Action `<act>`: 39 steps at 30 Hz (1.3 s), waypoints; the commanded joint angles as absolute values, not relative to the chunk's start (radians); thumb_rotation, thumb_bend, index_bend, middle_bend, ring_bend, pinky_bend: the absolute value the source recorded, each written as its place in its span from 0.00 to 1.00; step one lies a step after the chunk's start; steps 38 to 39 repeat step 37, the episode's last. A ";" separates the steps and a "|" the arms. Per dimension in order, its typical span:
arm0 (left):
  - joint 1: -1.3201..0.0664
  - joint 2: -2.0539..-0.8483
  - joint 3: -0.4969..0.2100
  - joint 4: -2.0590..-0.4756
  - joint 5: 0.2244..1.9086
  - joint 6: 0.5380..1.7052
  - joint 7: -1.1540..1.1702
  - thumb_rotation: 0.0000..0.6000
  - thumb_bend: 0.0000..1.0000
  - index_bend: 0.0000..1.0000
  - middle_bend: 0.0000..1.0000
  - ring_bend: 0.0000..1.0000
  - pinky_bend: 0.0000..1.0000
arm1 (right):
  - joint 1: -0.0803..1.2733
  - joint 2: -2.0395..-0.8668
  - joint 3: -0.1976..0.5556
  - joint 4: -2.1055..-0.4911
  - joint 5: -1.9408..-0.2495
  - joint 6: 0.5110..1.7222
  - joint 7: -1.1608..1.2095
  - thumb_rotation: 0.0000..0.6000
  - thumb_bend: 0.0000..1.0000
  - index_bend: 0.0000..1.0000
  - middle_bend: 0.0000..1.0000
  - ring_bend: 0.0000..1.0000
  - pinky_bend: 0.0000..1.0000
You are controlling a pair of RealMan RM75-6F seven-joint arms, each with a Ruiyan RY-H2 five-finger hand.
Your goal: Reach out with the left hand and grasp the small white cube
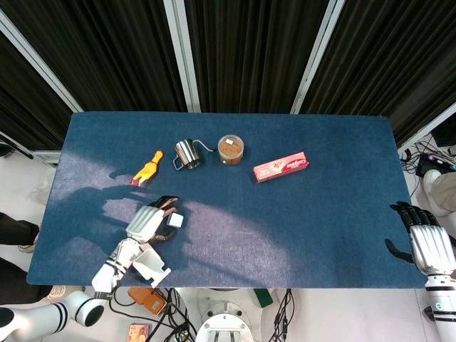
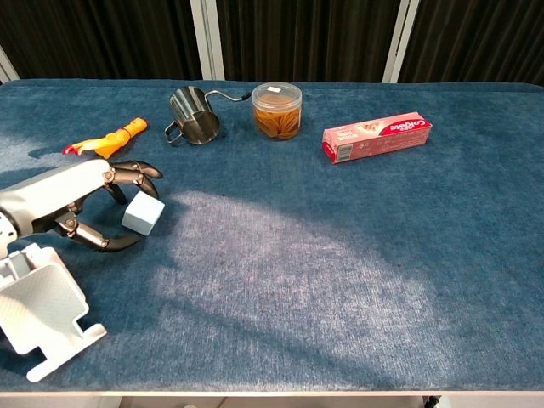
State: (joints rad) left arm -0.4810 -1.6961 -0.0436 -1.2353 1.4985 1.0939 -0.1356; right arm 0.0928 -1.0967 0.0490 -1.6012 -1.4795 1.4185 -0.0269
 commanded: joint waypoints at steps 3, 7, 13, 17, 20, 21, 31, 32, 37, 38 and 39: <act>-0.495 -1.707 -0.059 -1.230 1.486 1.091 -0.111 1.00 0.26 0.53 0.16 0.13 0.30 | 0.093 -1.096 0.049 -1.601 -1.480 1.419 -0.026 1.00 0.39 0.25 0.22 0.24 0.24; -0.503 -1.702 -0.070 -1.234 1.471 1.084 -0.088 1.00 0.26 0.59 0.17 0.14 0.30 | 0.093 -1.095 0.049 -1.600 -1.479 1.418 -0.023 1.00 0.39 0.25 0.22 0.24 0.24; -0.508 -1.659 -0.079 -1.288 1.473 1.103 -0.059 1.00 0.26 0.60 0.17 0.14 0.30 | 0.094 -1.096 0.049 -1.600 -1.482 1.418 -0.025 1.00 0.39 0.25 0.22 0.24 0.24; -0.514 -1.580 -0.090 -1.406 1.488 1.122 -0.046 1.00 0.27 0.60 0.17 0.14 0.30 | 0.093 -1.095 0.048 -1.601 -1.484 1.421 -0.026 1.00 0.39 0.25 0.22 0.24 0.24; -0.519 -1.503 -0.105 -1.519 1.491 1.127 -0.055 1.00 0.28 0.60 0.17 0.14 0.30 | 0.092 -1.095 0.047 -1.602 -1.485 1.422 -0.025 1.00 0.39 0.25 0.22 0.24 0.24; -0.522 -1.462 -0.113 -1.578 1.490 1.125 -0.069 1.00 0.28 0.60 0.17 0.14 0.30 | 0.092 -1.094 0.046 -1.602 -1.486 1.421 -0.025 1.00 0.39 0.25 0.22 0.24 0.24; -0.564 -1.055 -0.195 -2.023 1.448 0.994 -0.477 1.00 0.27 0.60 0.17 0.14 0.30 | 0.091 -1.092 0.041 -1.608 -1.492 1.423 -0.030 1.00 0.39 0.25 0.22 0.24 0.24; -0.568 -1.017 -0.206 -2.043 1.454 0.985 -0.531 1.00 0.27 0.60 0.17 0.14 0.30 | 0.090 -1.092 0.041 -1.608 -1.493 1.423 -0.031 1.00 0.39 0.25 0.22 0.24 0.24; -0.562 -0.932 -0.220 -2.066 1.499 0.994 -0.719 1.00 0.27 0.60 0.17 0.14 0.30 | 0.090 -1.092 0.040 -1.610 -1.493 1.423 -0.032 1.00 0.39 0.25 0.22 0.24 0.24; -0.562 -0.932 -0.220 -2.066 1.499 0.994 -0.719 1.00 0.27 0.60 0.17 0.14 0.30 | 0.090 -1.092 0.040 -1.610 -1.493 1.423 -0.032 1.00 0.39 0.25 0.22 0.24 0.24; -0.562 -0.932 -0.220 -2.066 1.499 0.994 -0.719 1.00 0.27 0.60 0.17 0.14 0.30 | 0.090 -1.092 0.040 -1.610 -1.493 1.423 -0.032 1.00 0.39 0.25 0.22 0.24 0.24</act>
